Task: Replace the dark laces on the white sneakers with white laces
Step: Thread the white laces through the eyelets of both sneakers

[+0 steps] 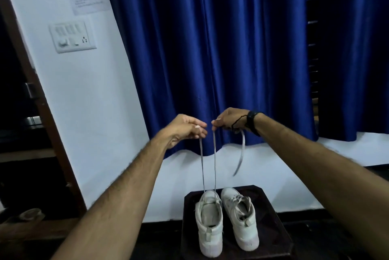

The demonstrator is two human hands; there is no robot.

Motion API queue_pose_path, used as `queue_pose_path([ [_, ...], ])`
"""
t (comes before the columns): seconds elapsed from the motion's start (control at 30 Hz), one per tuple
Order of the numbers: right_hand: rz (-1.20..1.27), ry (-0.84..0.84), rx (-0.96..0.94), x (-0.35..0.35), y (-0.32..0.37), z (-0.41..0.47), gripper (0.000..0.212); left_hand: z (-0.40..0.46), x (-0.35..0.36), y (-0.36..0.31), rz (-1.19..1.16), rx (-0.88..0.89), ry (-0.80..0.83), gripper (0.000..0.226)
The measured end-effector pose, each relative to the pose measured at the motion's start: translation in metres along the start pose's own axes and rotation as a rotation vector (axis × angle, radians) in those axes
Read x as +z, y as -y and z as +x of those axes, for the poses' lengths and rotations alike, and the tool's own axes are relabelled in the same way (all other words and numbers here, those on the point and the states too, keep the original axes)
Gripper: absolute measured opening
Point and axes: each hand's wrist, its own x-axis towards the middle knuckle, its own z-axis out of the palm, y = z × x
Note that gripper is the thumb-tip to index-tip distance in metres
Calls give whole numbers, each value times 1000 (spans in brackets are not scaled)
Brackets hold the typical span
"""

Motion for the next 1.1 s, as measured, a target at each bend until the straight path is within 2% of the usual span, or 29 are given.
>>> queue_pose_path([
  [0.1, -9, 52, -11, -3, 3, -2, 34, 1, 7, 12, -142, 24, 25, 38],
  [0.27, -65, 36, -46, 1, -3, 7, 27, -1, 19, 24, -327, 90, 5, 22],
  [0.33, -80, -11, -80, 6, -9, 14, 26, -2, 25, 25, -342, 103, -44, 21],
  [0.47, -137, -64, -124, 13, -22, 26, 30, 3, 29, 35, -345, 102, -238, 29],
  [0.57, -189, -2, -119, 14, -26, 25, 26, 5, 29, 41, -442, 114, -177, 19],
  [0.63, -209, 3, -133, 11, -27, 23, 25, 4, 29, 42, -402, 126, -175, 17],
  [0.8, -235, -1, -195, 12, -27, 15, 24, 9, 41, 41, -142, 175, -398, 16],
  [1.0, -345, -101, -247, 27, -26, 13, 26, 3, 69, 38, -346, 84, -304, 19],
  [1.1, -194, -58, -257, 24, -31, 7, 25, 9, 70, 43, -264, 85, -390, 21],
])
